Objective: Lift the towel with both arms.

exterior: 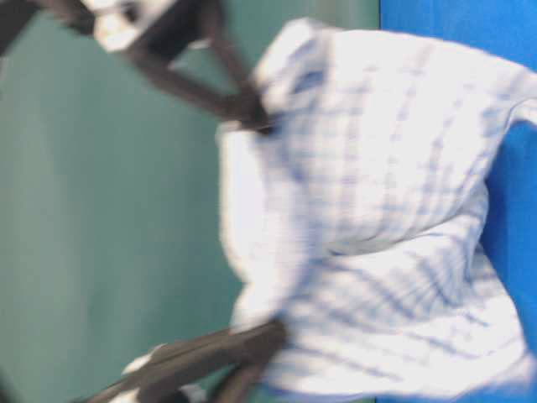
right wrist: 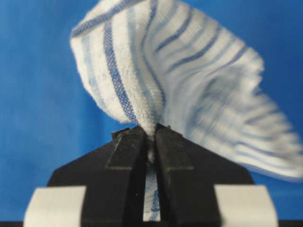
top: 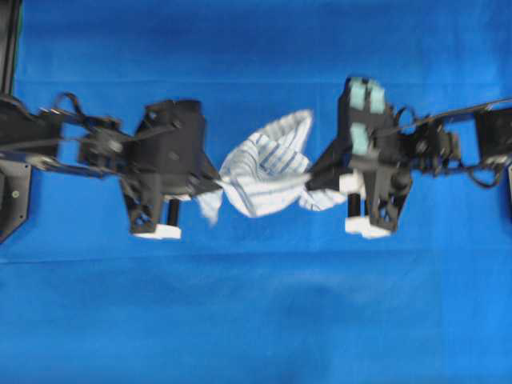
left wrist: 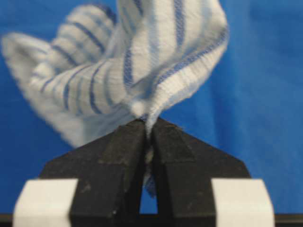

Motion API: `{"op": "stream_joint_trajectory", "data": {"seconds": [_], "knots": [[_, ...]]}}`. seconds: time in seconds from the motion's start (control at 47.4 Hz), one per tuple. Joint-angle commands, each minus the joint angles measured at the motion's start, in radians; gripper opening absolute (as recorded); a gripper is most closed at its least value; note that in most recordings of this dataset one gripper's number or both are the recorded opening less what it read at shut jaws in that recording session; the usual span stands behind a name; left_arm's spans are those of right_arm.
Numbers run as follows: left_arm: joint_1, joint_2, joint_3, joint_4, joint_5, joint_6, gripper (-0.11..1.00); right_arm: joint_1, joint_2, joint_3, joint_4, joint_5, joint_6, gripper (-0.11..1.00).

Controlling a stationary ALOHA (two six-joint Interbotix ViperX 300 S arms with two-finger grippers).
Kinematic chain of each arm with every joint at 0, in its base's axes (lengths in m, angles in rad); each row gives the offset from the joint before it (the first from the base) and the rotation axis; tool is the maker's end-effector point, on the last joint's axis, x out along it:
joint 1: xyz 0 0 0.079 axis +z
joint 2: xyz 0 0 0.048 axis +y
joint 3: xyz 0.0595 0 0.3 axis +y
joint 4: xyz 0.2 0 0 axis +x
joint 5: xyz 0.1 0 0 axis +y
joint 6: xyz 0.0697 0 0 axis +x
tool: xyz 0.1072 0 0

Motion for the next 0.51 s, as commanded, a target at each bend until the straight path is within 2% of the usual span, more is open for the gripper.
{"op": "stream_joint_trajectory", "data": {"seconds": [0.0,0.232,0.485], "knots": [[0.020,-0.083,-0.043,0.000,0.040,0.002,0.01,-0.029,-0.044,-0.077,-0.028,0.051,-0.005,0.05],[0.075,-0.227,-0.095,0.002,0.115,0.005,0.01,-0.061,-0.080,-0.218,-0.089,0.175,-0.003,0.05],[0.091,-0.302,-0.166,0.003,0.172,0.008,0.01,-0.061,-0.094,-0.356,-0.104,0.268,-0.003,0.05]]}}
